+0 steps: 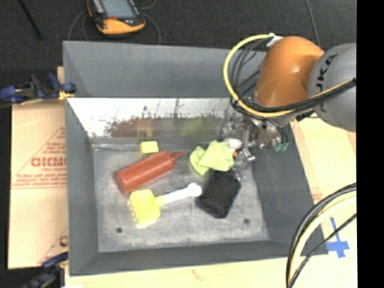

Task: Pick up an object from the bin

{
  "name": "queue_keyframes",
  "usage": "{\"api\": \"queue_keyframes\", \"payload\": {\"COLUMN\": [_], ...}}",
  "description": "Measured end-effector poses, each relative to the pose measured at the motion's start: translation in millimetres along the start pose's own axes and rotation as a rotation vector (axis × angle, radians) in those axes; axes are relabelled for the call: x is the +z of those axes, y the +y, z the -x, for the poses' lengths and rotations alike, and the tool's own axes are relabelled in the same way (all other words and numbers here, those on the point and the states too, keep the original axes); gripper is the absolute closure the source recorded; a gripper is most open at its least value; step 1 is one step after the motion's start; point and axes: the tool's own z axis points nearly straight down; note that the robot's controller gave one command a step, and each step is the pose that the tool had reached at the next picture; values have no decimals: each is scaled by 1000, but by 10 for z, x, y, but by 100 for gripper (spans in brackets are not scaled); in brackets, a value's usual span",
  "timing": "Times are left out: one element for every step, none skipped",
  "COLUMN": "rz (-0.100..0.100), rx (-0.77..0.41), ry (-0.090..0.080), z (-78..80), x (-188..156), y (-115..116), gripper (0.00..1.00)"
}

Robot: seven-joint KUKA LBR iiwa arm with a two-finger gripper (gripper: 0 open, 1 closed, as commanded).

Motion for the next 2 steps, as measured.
{"api": "queue_keyframes", "payload": {"rz": [0, -3], "rx": [0, -144], "ry": [0, -4], "z": [0, 28], "x": [0, 139], "y": [0, -31], "gripper": [0, 0]}}
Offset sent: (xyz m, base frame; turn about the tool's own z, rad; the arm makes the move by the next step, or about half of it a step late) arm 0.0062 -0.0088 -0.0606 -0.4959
